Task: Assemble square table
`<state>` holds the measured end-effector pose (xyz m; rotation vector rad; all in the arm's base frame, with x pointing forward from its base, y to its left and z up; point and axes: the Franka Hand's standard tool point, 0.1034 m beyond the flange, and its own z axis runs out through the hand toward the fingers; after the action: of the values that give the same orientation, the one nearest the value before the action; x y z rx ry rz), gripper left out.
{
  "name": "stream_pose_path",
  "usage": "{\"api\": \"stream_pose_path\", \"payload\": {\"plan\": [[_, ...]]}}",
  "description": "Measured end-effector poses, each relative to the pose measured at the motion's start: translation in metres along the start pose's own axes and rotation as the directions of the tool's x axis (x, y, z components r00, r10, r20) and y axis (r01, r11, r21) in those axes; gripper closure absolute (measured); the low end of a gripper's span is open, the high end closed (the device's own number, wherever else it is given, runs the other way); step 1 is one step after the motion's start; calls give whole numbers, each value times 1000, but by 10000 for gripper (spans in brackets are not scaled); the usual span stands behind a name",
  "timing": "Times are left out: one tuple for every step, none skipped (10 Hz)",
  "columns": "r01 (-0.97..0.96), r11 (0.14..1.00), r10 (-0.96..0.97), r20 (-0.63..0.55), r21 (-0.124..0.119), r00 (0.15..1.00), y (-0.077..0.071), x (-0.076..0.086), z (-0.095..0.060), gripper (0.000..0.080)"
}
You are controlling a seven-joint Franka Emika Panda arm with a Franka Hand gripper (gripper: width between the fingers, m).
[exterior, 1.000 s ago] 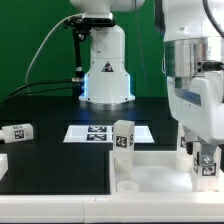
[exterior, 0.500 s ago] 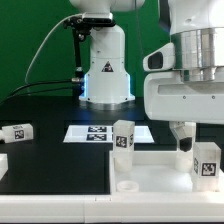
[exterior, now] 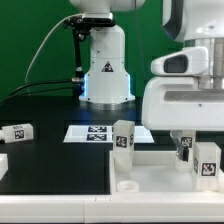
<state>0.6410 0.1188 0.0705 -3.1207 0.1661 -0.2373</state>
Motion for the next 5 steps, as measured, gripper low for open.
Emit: {"api": "stream_pose_path", "payload": {"plan": [[-80,997,80,-4,3,997,1,1,-1,237],[-83,997,83,-5,0,997,2,1,-1,237],[-146,989,146,-4,3,989,1,1,0,383],[-224,974,224,-3,0,974,3,1,0,516],[-289,957,289,-2,0,957,3,1,0,516]]}}
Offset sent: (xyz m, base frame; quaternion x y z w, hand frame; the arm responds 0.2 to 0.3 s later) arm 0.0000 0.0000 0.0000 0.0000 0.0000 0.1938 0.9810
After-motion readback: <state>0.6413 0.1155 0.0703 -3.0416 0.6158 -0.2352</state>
